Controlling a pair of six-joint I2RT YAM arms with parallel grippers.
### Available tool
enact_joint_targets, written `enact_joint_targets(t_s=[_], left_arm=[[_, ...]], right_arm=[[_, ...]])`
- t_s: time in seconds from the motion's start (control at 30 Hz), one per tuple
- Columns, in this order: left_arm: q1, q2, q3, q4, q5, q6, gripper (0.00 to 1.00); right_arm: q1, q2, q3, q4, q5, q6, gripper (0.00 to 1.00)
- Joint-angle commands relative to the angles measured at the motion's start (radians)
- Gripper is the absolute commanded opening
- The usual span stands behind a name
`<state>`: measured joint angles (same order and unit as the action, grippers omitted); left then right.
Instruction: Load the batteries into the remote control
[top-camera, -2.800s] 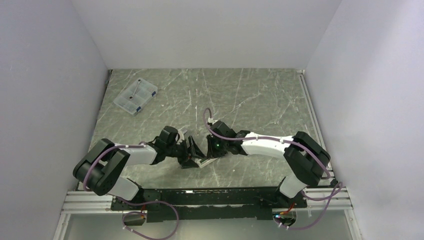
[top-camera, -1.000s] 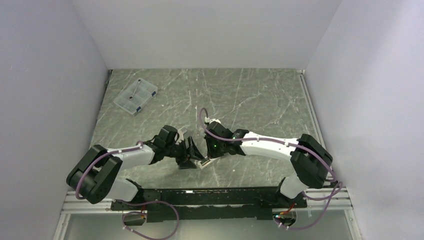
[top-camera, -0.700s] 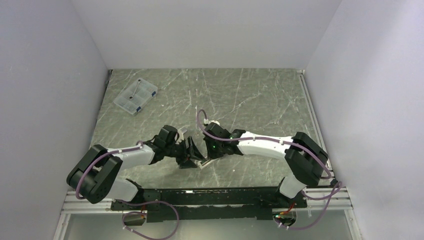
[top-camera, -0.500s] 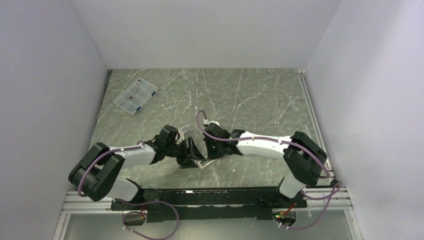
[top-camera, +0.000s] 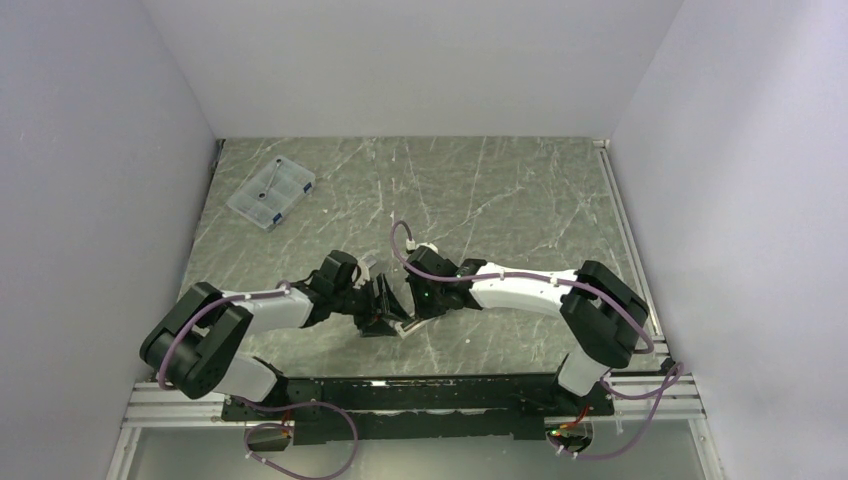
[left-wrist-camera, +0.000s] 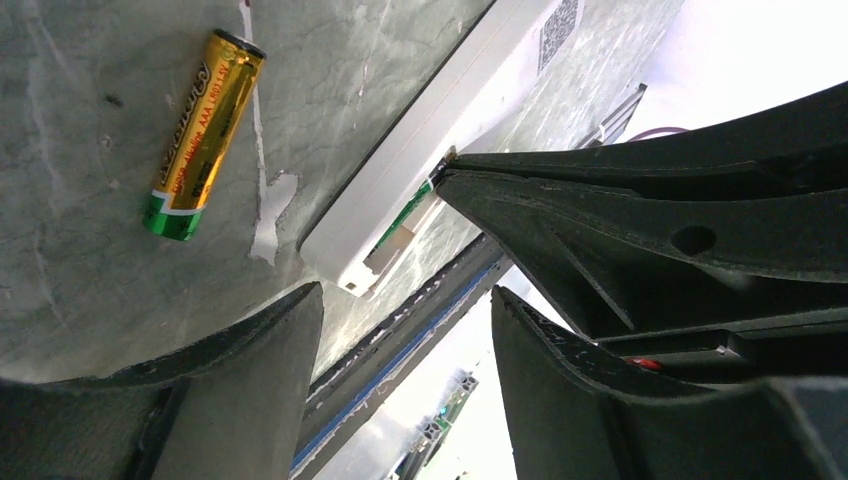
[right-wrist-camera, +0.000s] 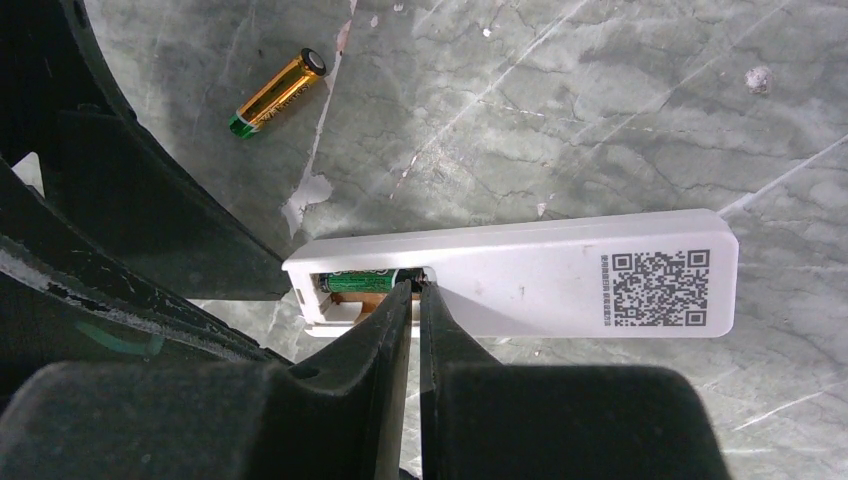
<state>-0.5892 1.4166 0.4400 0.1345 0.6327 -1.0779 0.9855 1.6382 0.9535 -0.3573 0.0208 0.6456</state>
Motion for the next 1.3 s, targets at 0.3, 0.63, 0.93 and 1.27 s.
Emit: enact_joint_targets(t_s=[0.3, 0.63, 0.93, 1.27], left_arm=[[-0.006, 0.012, 0.060, -0.001, 0.022, 0.031, 0.67], [-0.006, 0.022, 0.065, 0.004, 0.024, 0.036, 0.66], [-0.006, 0.006, 0.065, -0.008, 0.019, 0.040, 0.67], [-0.006, -0.045, 0.069, -0.079, -0.015, 0.065, 0.68]], right_arm=[[0.017, 0.032, 0.034, 0.030, -0.036, -0.018, 0.08], [0.055, 0.078, 0.074, -0.045, 0.041, -0.023, 0.04], [0.107, 0.106, 0.097, -0.122, 0.141, -0.013, 0.04], [0.111, 0.057, 0.127, -0.147, 0.192, 0.013, 0.07]])
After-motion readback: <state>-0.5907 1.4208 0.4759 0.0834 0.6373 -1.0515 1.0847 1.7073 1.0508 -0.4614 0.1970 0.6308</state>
